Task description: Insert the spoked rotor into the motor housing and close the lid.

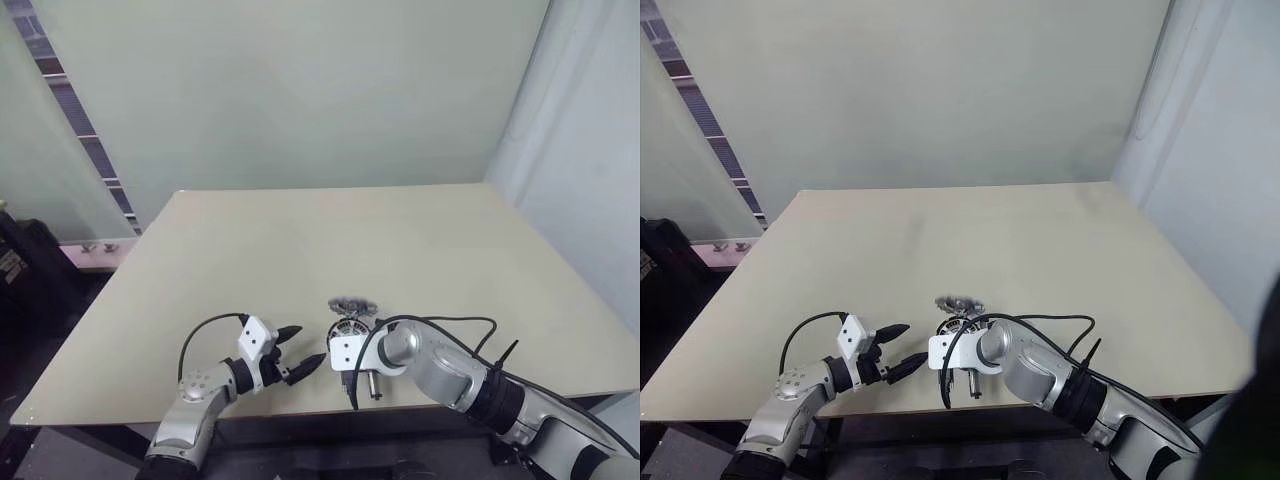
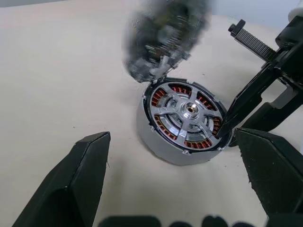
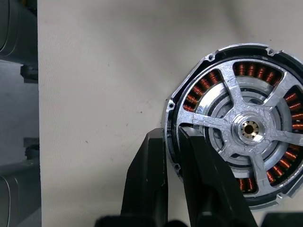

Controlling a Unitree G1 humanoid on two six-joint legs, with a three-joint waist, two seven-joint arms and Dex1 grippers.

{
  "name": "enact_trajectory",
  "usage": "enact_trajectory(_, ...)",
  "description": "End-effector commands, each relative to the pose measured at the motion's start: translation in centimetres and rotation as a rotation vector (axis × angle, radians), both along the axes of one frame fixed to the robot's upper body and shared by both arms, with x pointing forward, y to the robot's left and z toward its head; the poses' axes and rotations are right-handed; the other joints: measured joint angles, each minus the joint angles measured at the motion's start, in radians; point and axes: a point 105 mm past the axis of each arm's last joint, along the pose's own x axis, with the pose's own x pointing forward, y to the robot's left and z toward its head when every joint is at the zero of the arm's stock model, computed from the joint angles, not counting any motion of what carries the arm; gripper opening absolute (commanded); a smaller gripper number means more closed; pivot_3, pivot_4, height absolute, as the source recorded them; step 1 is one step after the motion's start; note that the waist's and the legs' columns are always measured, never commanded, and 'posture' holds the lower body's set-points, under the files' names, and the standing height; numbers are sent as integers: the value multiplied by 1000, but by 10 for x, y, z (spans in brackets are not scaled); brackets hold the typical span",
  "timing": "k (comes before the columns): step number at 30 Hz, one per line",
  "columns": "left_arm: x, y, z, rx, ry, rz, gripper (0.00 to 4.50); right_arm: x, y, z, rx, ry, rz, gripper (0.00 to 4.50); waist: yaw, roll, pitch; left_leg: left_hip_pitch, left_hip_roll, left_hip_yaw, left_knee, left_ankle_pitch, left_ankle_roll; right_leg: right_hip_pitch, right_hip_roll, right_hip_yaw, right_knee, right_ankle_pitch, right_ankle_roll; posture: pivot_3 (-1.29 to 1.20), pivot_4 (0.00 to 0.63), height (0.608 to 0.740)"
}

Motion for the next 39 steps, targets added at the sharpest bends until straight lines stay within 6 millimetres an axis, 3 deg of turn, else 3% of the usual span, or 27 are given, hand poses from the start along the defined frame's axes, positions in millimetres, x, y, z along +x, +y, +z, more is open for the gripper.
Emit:
enact_trajectory(1, 4, -2, 13, -4, -60, -7, 4500, 6, 0, 4, 30, -12, -60, 99, 0, 0, 0, 0, 0, 0, 0, 0, 0, 0, 0, 0, 0, 0, 0, 0, 0, 740)
enact_trajectory(14, 7, 5, 12, 0, -67, 26, 4500, 10, 27, 26, 360, 175, -449, 98, 0, 0, 0, -2, 1, 0, 0, 0, 0, -2, 1, 0, 1, 0, 0, 0, 0, 740)
enact_trajectory(21, 18, 31, 19, -23, -103, 169, 4500, 16, 34, 32, 526, 297, -669, 98, 0, 0, 0, -3, 0, -1, -2, 0, 0, -3, 1, 0, 1, 1, 1, 0, 0, 740)
enact_trajectory(28, 19, 49, 22, -9, -123, 236, 4500, 19, 35, 31, 581, 332, -792, 97, 0, 1, 1, -3, 0, -1, -3, -1, -1, -3, 0, 0, 0, 0, 1, 0, 0, 740)
enact_trajectory(39, 19, 49, 26, -19, -148, 259, 4500, 19, 44, 23, 659, 388, -949, 96, 0, 1, 1, -2, 0, -1, -3, -1, -1, -3, 0, 0, -1, 0, 0, 0, 0, 740)
